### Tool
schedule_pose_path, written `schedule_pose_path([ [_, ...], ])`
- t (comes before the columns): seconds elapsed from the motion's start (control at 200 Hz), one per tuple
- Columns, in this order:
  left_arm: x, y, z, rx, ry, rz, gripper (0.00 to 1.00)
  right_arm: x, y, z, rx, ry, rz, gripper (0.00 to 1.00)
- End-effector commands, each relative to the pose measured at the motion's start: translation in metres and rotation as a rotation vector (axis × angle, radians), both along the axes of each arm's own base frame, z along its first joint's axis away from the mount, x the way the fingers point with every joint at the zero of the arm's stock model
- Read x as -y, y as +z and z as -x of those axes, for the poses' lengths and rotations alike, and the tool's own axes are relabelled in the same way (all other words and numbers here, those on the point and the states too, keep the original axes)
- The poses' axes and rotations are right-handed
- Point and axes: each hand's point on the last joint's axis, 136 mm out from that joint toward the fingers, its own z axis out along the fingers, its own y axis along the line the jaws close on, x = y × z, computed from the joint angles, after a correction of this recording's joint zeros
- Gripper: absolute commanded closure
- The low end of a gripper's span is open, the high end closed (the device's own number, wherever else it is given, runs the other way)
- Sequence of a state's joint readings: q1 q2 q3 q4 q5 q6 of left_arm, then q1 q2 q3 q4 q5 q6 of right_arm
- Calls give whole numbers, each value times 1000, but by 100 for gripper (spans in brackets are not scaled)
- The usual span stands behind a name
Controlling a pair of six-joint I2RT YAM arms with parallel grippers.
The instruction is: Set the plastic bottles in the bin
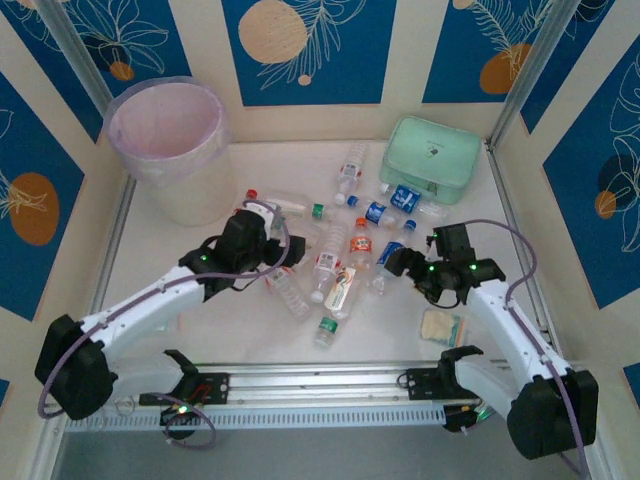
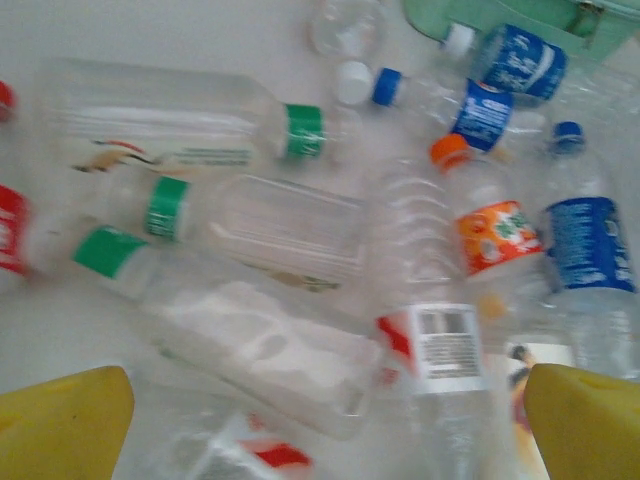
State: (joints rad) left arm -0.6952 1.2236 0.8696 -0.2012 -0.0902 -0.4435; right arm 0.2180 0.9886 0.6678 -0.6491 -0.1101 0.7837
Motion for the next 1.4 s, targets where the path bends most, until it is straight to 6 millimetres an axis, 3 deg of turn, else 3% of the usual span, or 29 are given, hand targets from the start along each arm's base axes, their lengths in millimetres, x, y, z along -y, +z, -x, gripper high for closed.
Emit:
schedule_pose_path([
  [0.0,28,9,14,-108,-49,119,0,-28,-10,2,-53,44,-82,11],
  [0.235,41,25,14,-111,-103,122,3,-25,-36,-19,-74,43,-26,15],
  [0.475,54,31,14,-123,-132,187,9,-28,-60,-29,-119,60,-17,30],
  [0.565,60,39,11,-112,-139,219,9,-25,-58,-25,-134,71,17,35],
  [0.745,69,51,4,-104,-155,230,9,-12,-33,-14,-110,120,122,54],
  [0.916,82,65,5,-95,-195,314,4,-6,1,-6,-46,147,144,58],
  [1.001,97,79,7,-86,-256,410,0,-26,29,-8,93,241,64,59],
  [1.086,113,91,8,-98,-312,491,0,-66,64,-3,309,427,-106,63],
  [1.156,121,96,9,-108,-345,535,0,-89,85,4,431,525,-165,64],
  [1.396,130,89,2,-113,-333,608,5,-125,92,25,517,721,-133,75],
])
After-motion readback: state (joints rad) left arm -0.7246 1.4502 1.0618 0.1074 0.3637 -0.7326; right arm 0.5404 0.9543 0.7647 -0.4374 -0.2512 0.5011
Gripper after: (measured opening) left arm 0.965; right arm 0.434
